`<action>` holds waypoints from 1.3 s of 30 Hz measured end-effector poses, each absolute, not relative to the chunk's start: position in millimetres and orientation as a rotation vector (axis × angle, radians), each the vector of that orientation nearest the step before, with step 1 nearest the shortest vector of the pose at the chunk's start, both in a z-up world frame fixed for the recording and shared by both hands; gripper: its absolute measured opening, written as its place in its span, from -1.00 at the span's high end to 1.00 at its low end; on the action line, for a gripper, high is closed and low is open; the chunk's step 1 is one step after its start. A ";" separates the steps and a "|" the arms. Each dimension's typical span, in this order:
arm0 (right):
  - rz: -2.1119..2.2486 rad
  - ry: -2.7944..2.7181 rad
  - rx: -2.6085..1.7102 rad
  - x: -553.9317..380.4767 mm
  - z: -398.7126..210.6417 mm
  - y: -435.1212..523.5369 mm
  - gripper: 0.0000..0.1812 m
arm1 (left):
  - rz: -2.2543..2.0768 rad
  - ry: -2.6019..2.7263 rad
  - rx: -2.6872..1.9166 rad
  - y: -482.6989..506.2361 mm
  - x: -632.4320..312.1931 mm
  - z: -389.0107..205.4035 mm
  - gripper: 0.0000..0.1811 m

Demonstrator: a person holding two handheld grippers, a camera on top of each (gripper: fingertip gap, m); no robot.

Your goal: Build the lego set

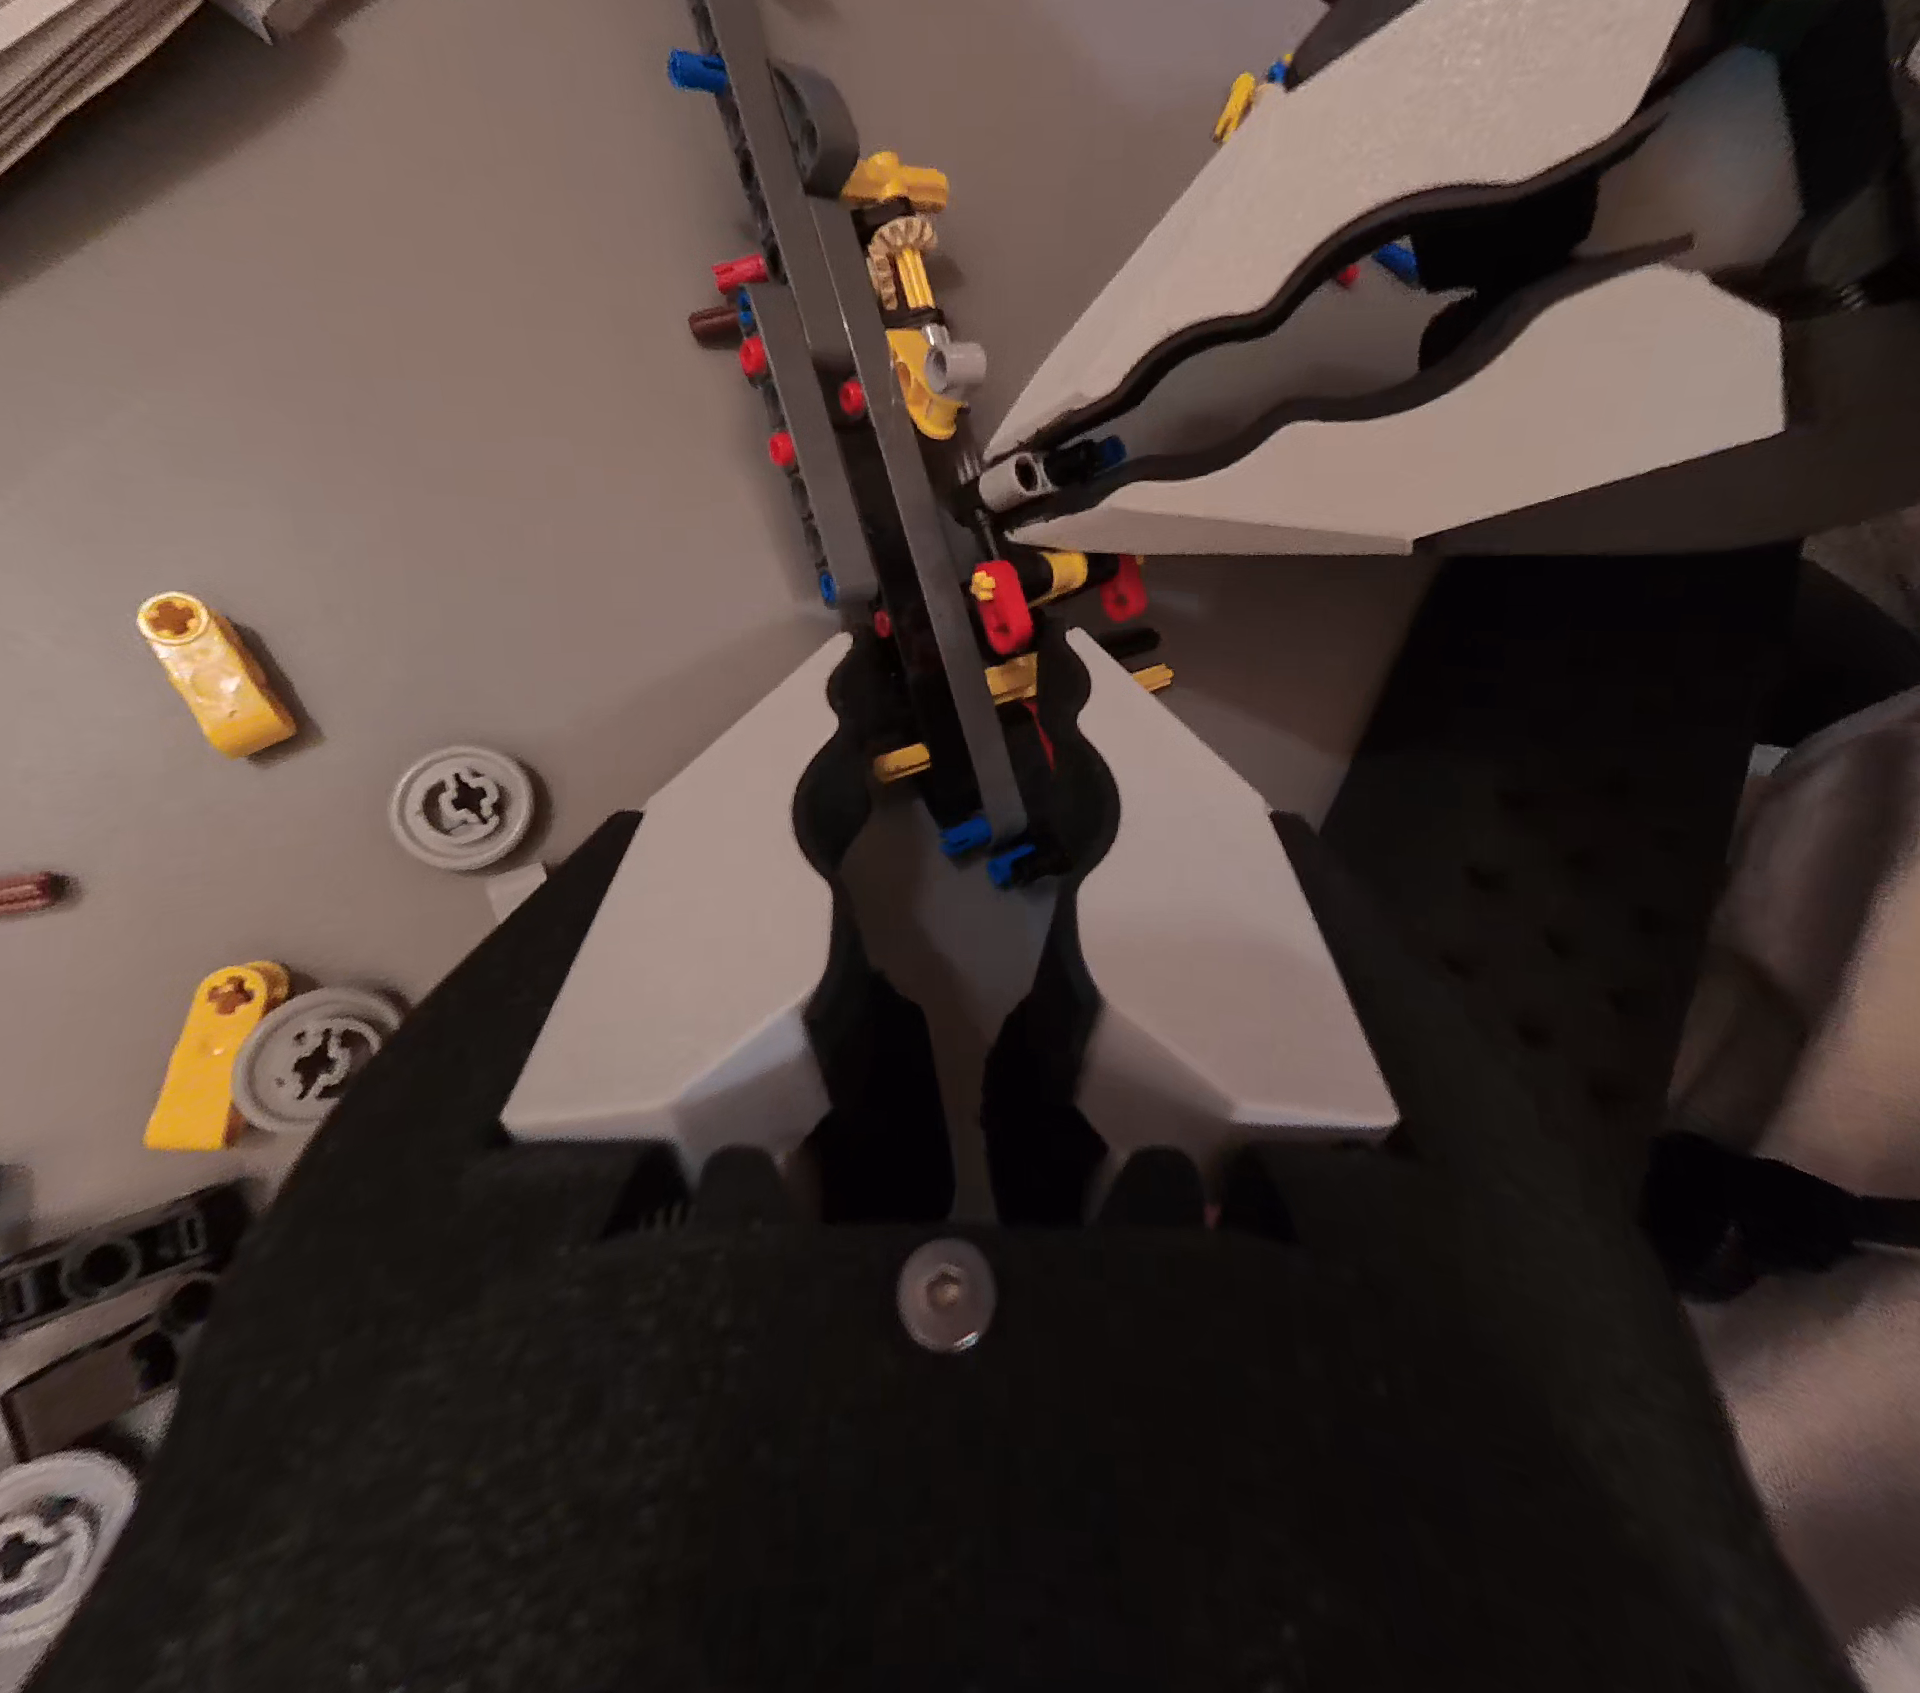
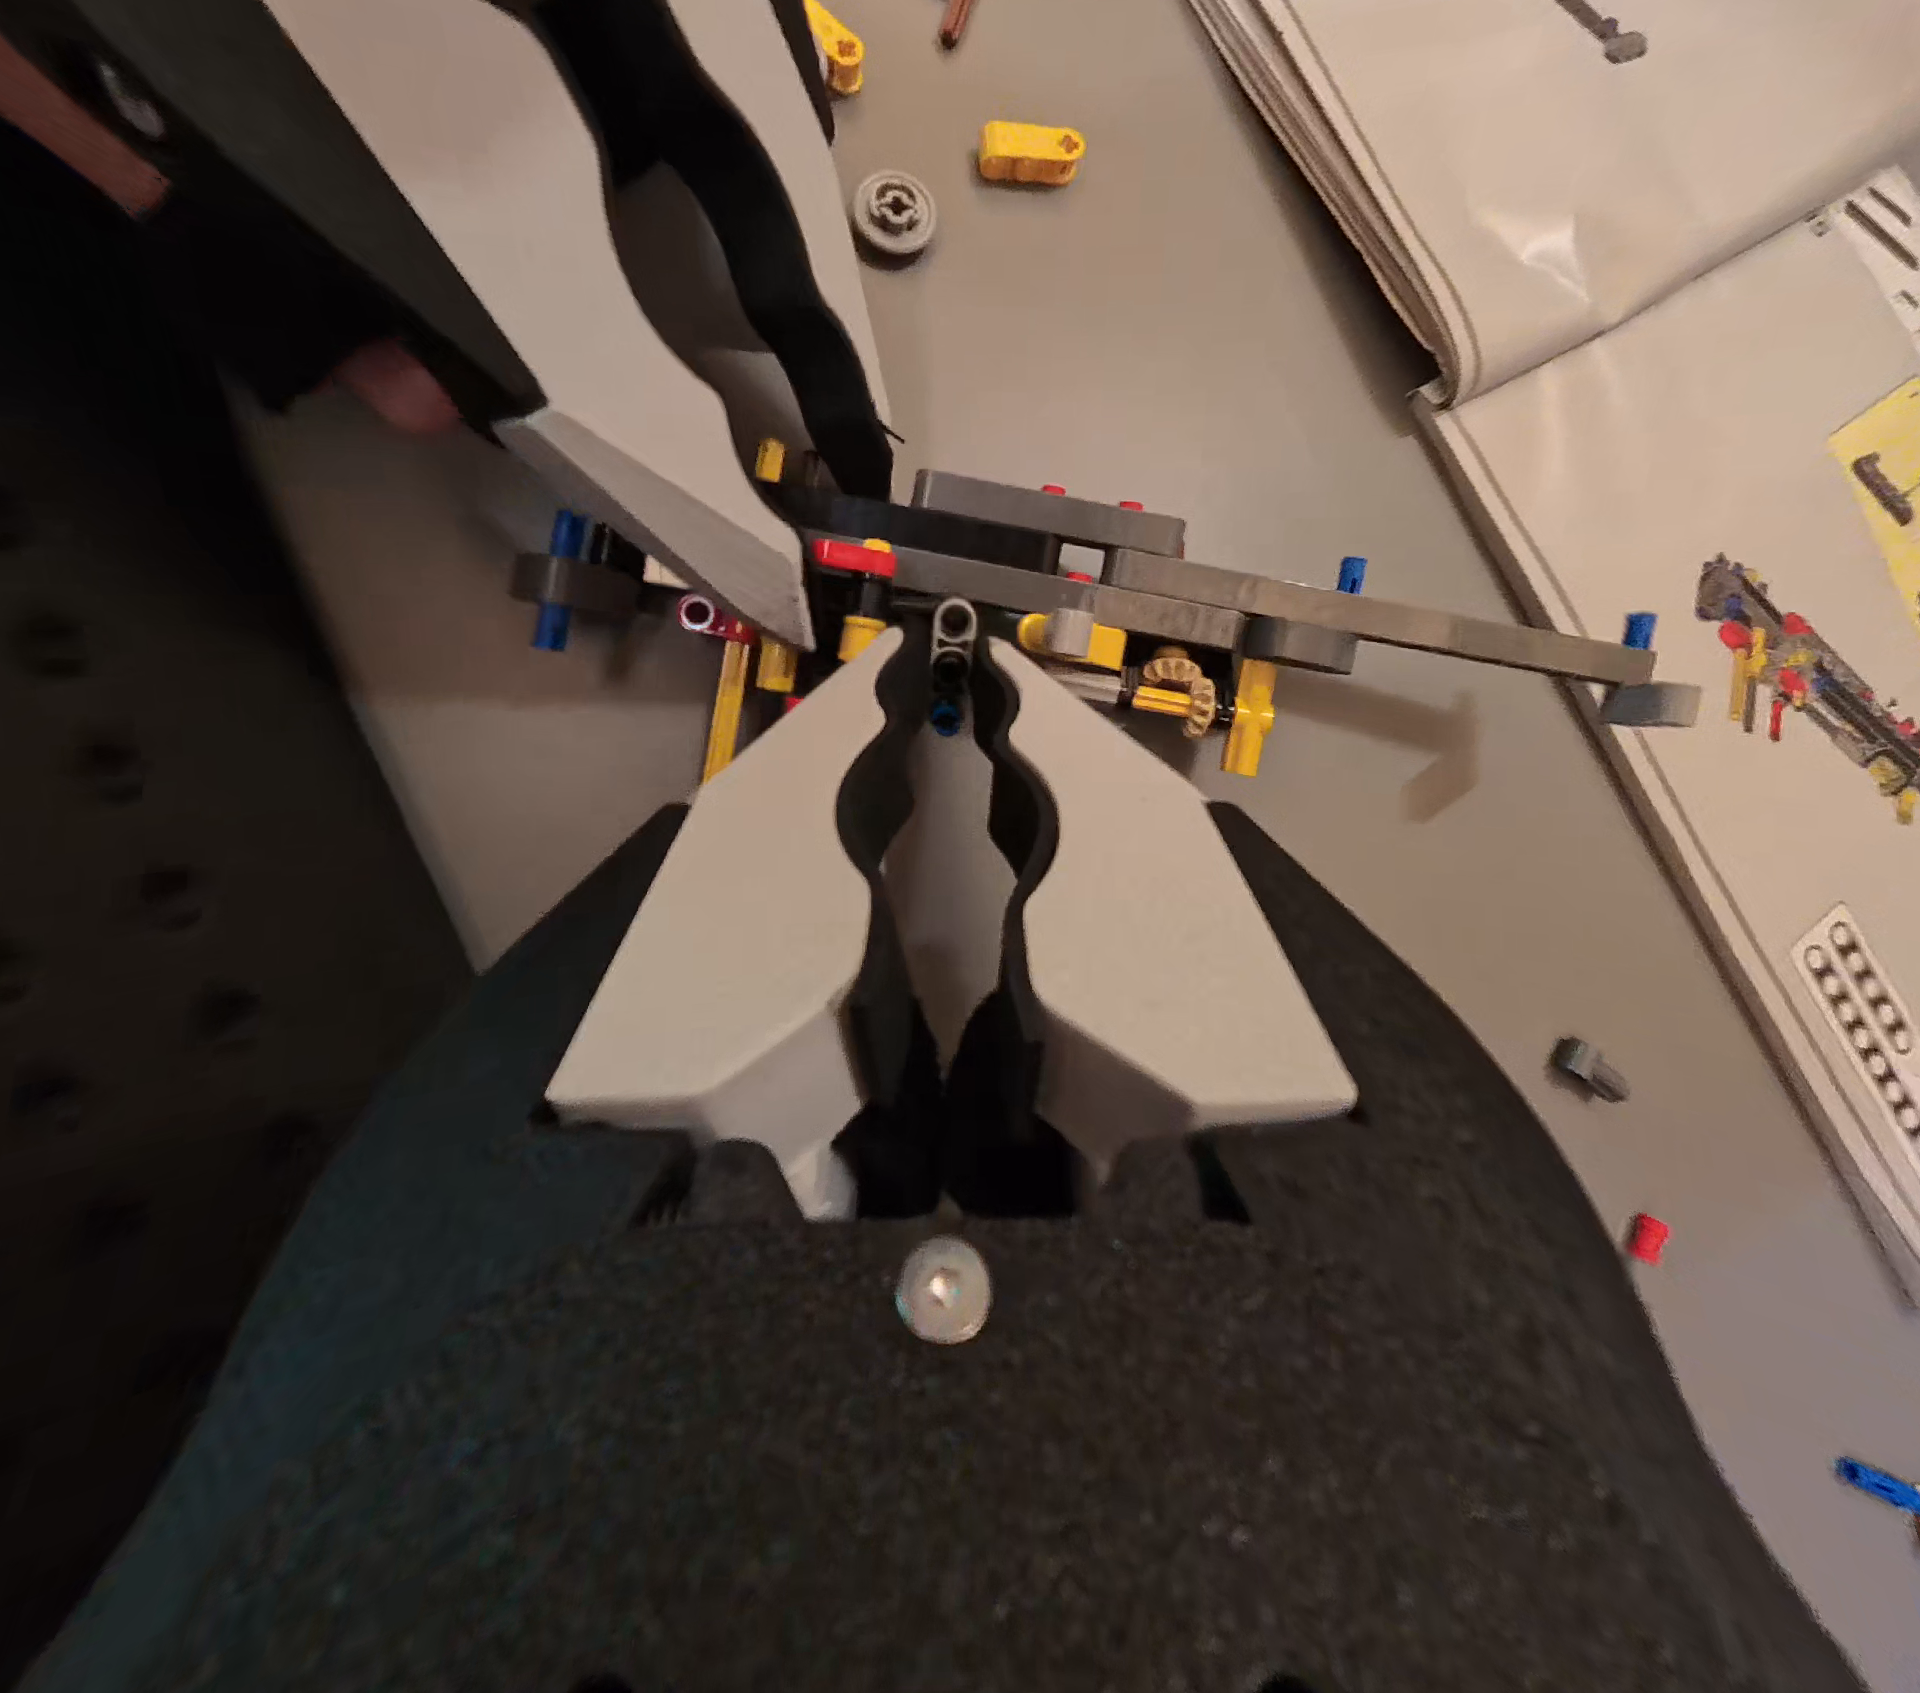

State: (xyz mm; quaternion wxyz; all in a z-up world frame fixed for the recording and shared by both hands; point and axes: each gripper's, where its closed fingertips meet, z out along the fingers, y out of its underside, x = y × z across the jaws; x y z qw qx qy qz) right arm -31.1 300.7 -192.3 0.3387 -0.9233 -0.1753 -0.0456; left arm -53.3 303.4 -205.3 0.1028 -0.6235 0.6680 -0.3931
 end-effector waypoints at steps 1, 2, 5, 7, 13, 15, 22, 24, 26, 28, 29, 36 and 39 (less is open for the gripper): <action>-0.141 -0.486 -2.405 -30.2 -193.4 300.0 0.93 | -1.173 1.969 -1.843 303.5 -53.3 -205.3 0.69; -0.148 -0.503 -2.395 -30.7 -193.0 300.4 0.93 | -1.181 1.971 -1.835 303.6 -53.4 -205.3 0.69; -0.127 -0.525 -2.393 -30.9 -193.4 300.7 0.93 | -1.191 1.981 -1.822 303.4 -53.3 -205.3 0.69; -0.130 -0.554 -2.388 -31.3 -193.2 302.3 0.93 | -1.194 1.986 -1.813 302.7 -53.0 -205.3 0.70; -0.051 -0.571 -2.437 -31.9 -194.5 299.7 0.93 | -1.197 1.986 -1.811 301.2 -52.8 -205.3 0.70; -0.004 -0.532 -2.448 -32.1 -195.1 300.2 0.93 | -1.187 1.992 -1.804 301.2 -52.7 -205.3 0.70; 0.116 -0.364 -2.502 -33.7 -195.7 299.1 0.93 | -1.173 1.991 -1.797 301.2 -52.6 -205.4 0.70; 0.100 -0.368 -2.485 -33.8 -195.7 300.2 0.93 | -1.179 1.986 -1.804 301.6 -52.7 -205.5 0.70; 0.118 -0.333 -2.465 -34.1 -195.5 300.8 0.93 | -1.176 1.986 -1.800 301.7 -52.7 -205.4 0.70; 0.038 -0.430 -2.423 -33.5 -195.0 301.1 0.93 | -1.175 1.986 -1.795 301.4 -52.8 -205.4 0.69; -0.041 -0.509 -2.392 -32.9 -194.5 302.0 0.93 | -1.174 1.988 -1.795 301.6 -52.8 -205.5 0.69; -0.121 -0.731 -2.225 -34.0 -191.9 305.5 0.93 | -1.199 1.998 -1.785 301.8 -53.0 -205.5 0.70; -0.061 -0.730 -2.248 -34.2 -194.2 304.9 0.93 | -1.209 2.008 -1.782 302.0 -53.3 -205.5 0.70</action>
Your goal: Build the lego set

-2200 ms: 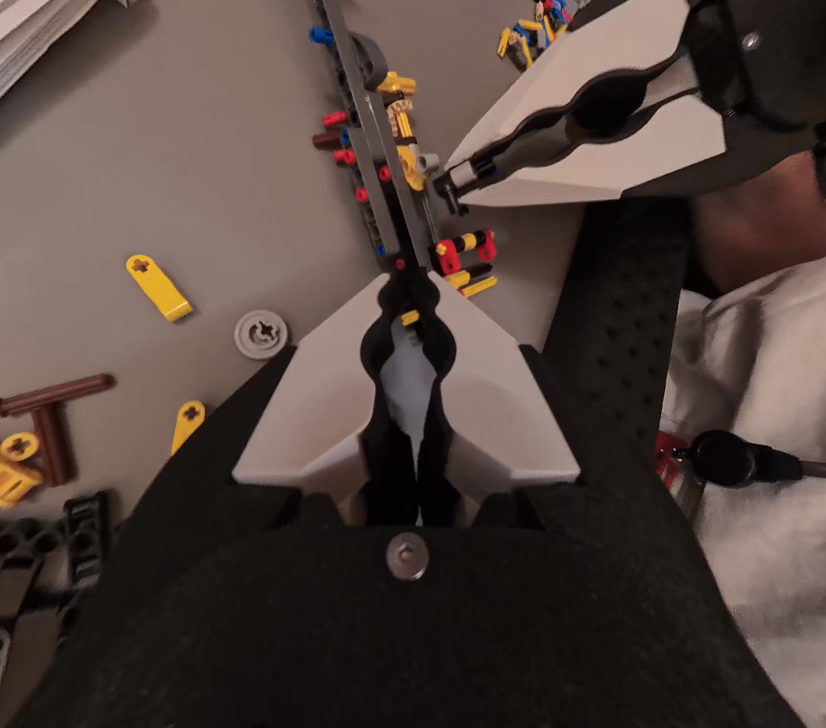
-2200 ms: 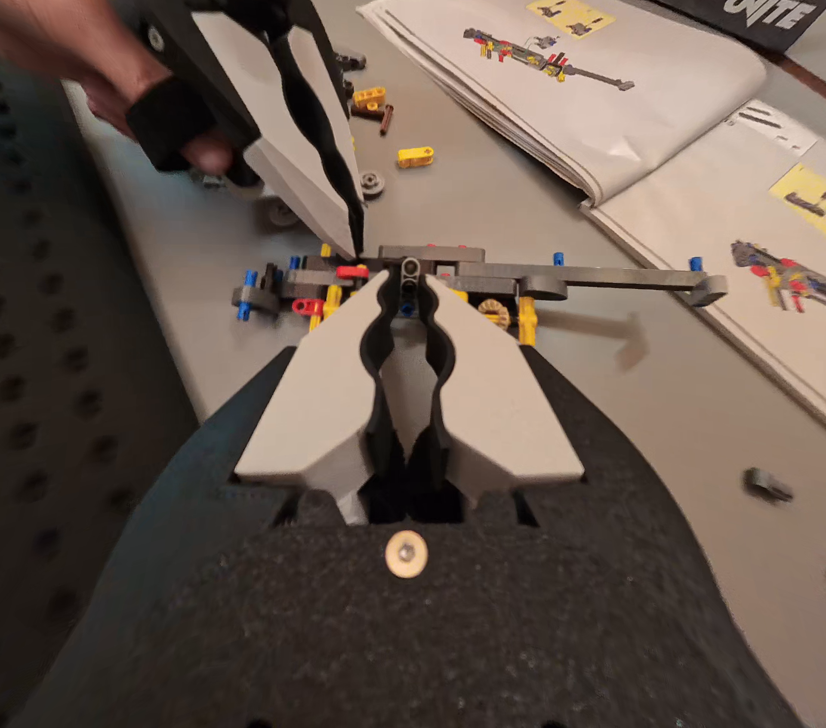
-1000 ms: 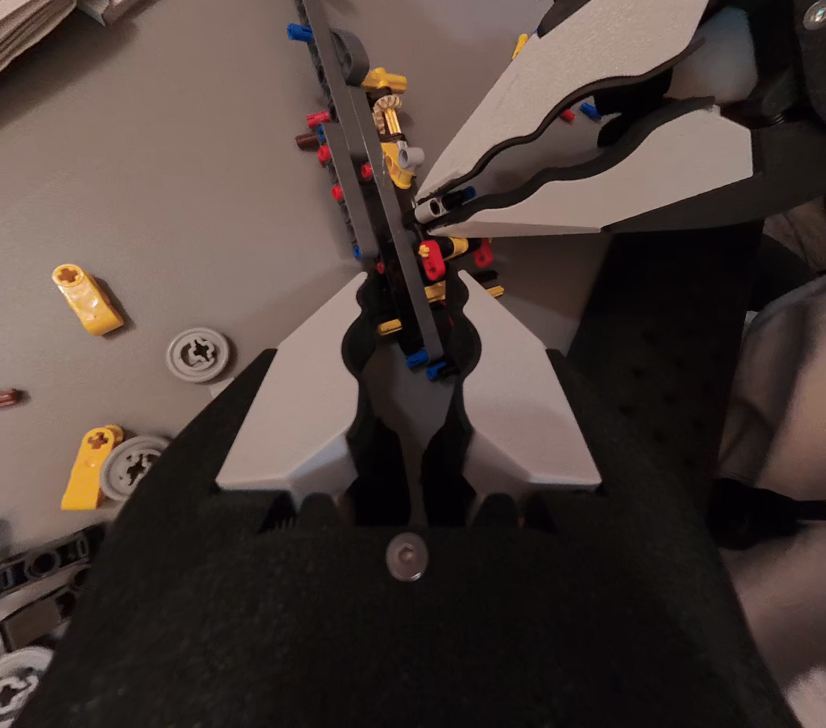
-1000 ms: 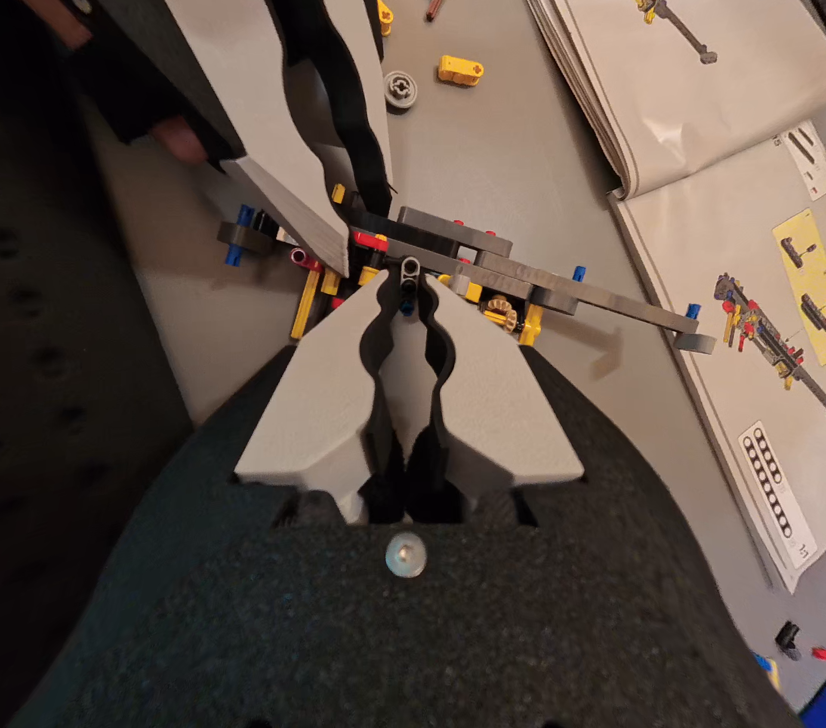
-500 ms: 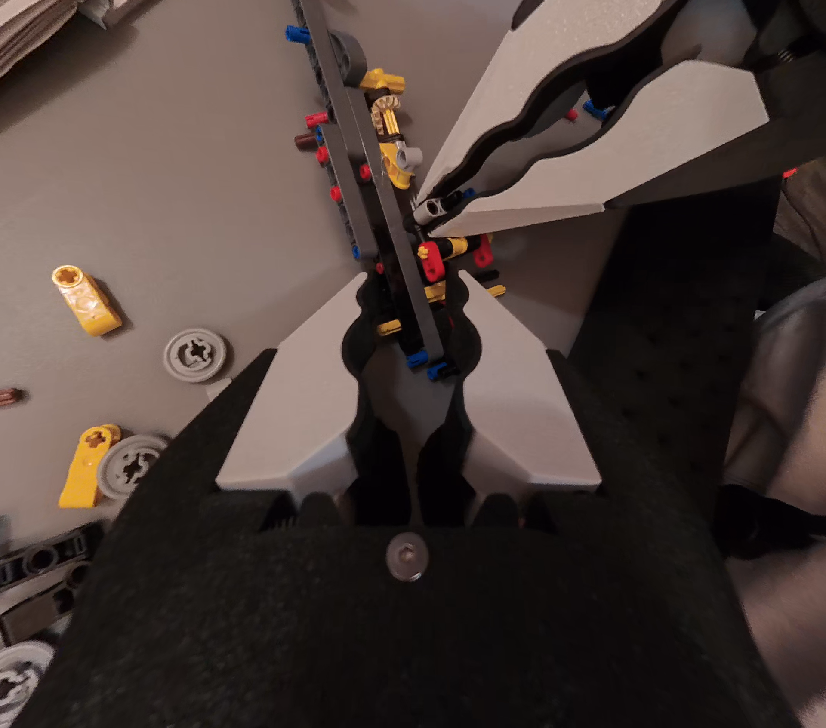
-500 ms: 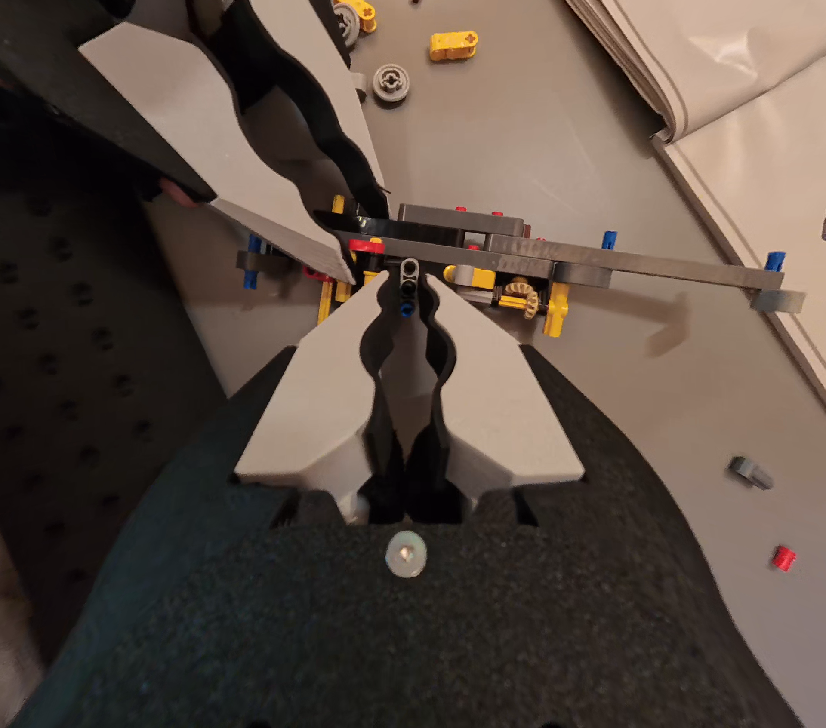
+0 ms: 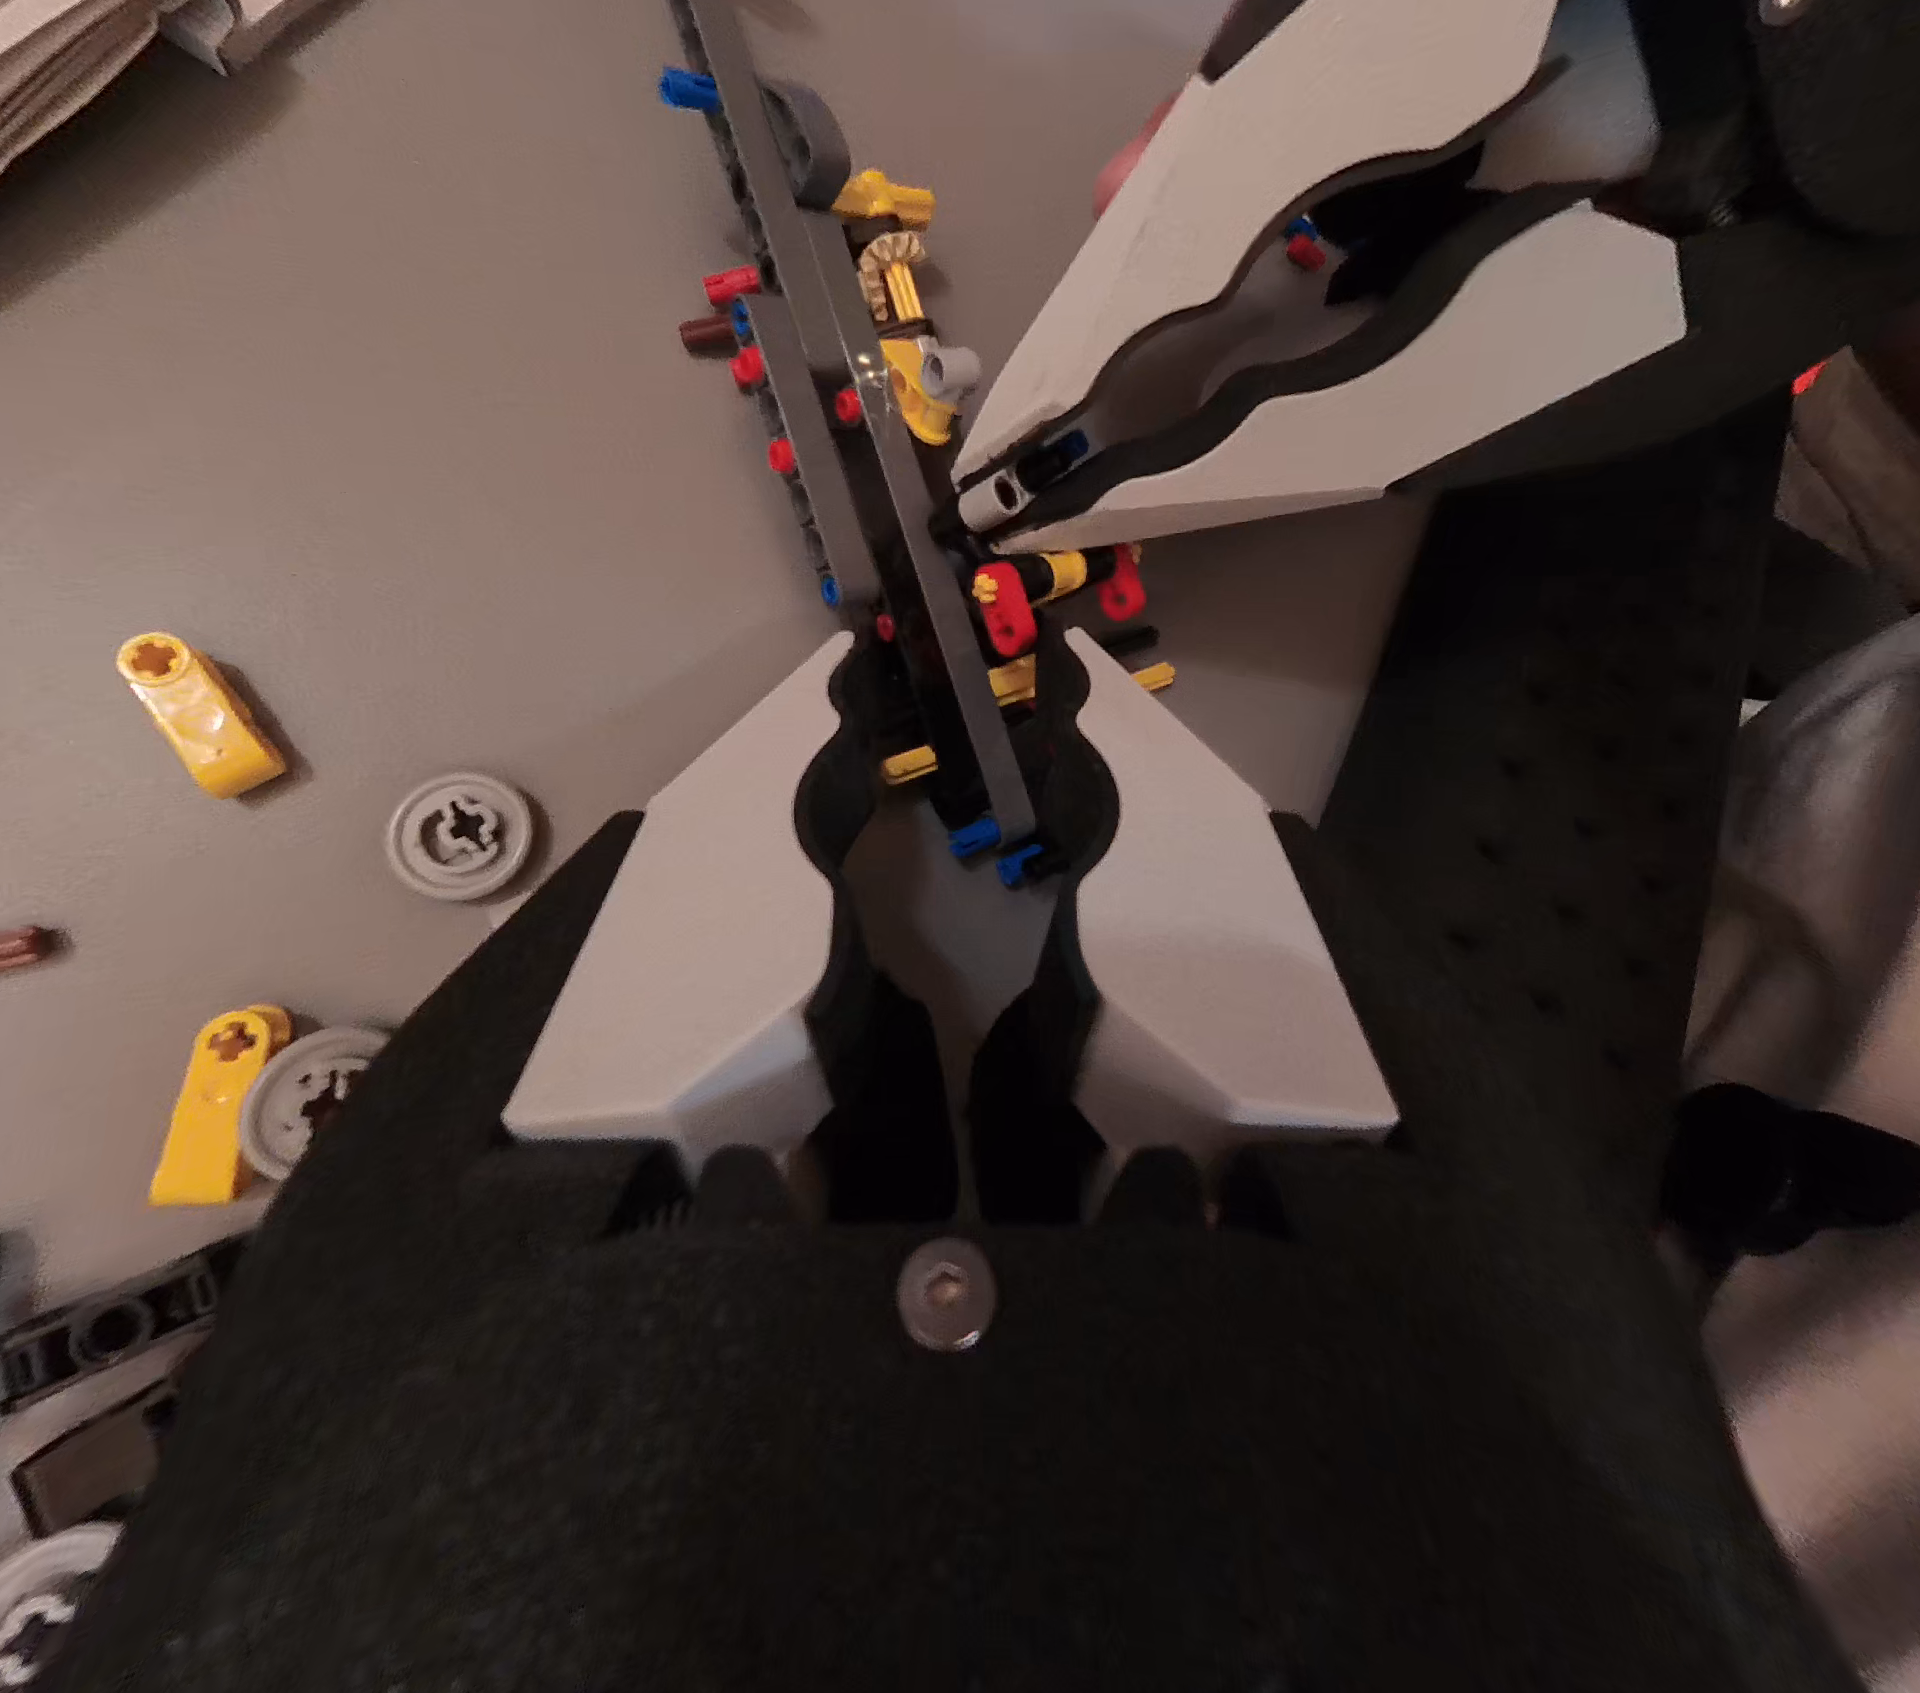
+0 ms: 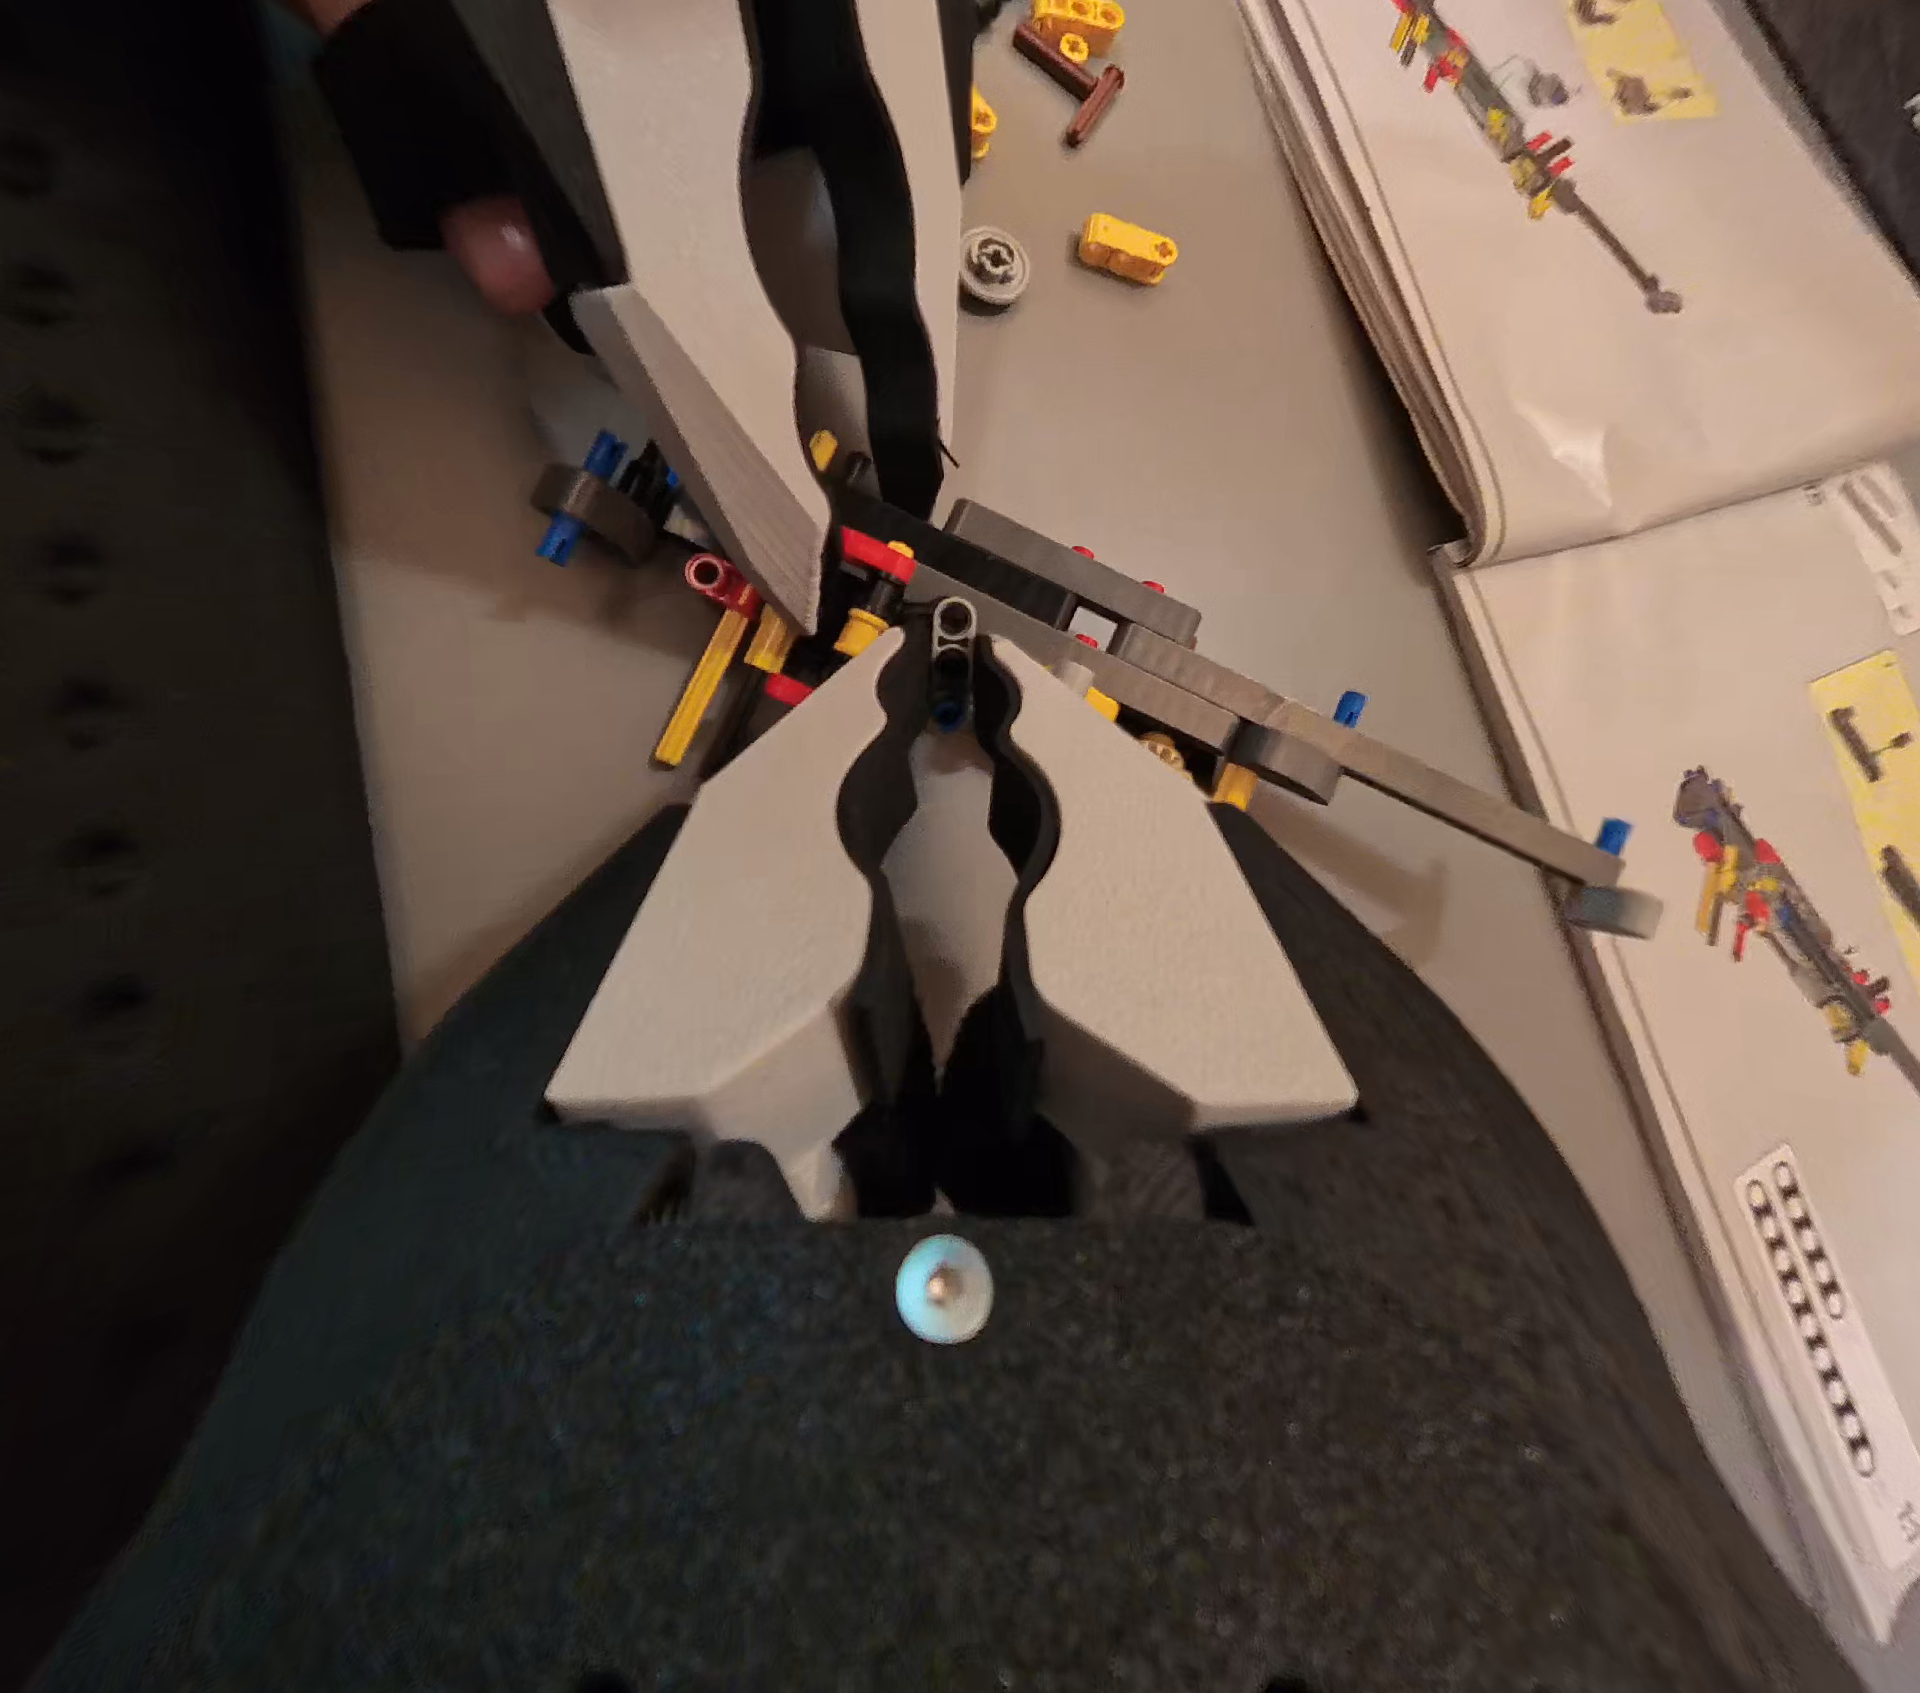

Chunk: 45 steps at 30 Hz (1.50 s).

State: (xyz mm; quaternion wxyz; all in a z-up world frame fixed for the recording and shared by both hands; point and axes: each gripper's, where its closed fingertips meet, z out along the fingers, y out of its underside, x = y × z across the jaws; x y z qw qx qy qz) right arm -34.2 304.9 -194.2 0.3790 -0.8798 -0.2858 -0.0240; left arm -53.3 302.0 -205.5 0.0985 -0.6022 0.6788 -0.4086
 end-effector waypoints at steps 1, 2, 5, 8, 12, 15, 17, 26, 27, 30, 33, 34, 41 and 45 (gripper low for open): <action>-0.029 -0.708 -2.278 -34.1 -195.0 304.2 0.93 | -1.204 2.013 -1.777 302.0 -53.2 -205.6 0.70; 0.005 -0.663 -2.326 -33.9 -195.6 303.6 0.93 | -1.194 2.013 -1.780 302.1 -53.1 -205.7 0.70; 0.072 -0.526 -2.408 -34.0 -195.9 302.6 0.93 | -1.168 1.991 -1.797 301.8 -52.5 -205.7 0.70; 0.191 -0.366 -2.426 -34.8 -195.7 301.3 0.92 | -1.191 1.975 -1.812 301.8 -52.4 -205.6 0.70; 0.255 -0.340 -2.400 -35.0 -194.4 298.1 0.91 | -1.214 1.978 -1.815 300.1 -51.9 -205.5 0.71; 0.237 -0.378 -2.396 -34.7 -193.6 295.0 0.90 | -1.228 1.990 -1.813 297.8 -51.8 -205.4 0.71; 0.227 -0.396 -2.398 -34.4 -193.6 293.9 0.90 | -1.227 1.993 -1.808 297.3 -51.6 -205.4 0.71; 0.406 -0.384 -2.399 -34.8 -191.5 288.8 0.88 | -1.254 1.998 -1.803 296.1 -51.2 -205.3 0.72; 0.430 -0.369 -2.399 -34.9 -191.6 288.8 0.88 | -1.254 1.999 -1.801 296.1 -51.1 -205.2 0.72; 0.488 -0.376 -2.407 -35.3 -190.7 286.0 0.87 | -1.256 2.005 -1.796 295.5 -51.0 -205.3 0.72; 0.704 -0.455 -2.359 -55.8 -181.2 276.0 0.34 | -1.257 2.004 -1.797 295.7 -50.9 -205.3 0.73; 0.776 -0.496 -2.344 -61.9 -178.0 271.1 0.13 | -1.256 2.006 -1.797 295.6 -50.9 -205.2 0.73; 0.487 -0.487 -2.436 -53.0 -187.1 279.1 0.41 | -1.247 2.002 -1.807 295.7 -50.6 -205.3 0.73; 0.260 -0.467 -2.477 -46.0 -191.4 284.7 0.57 | -1.250 1.992 -1.814 296.1 -50.2 -205.3 0.73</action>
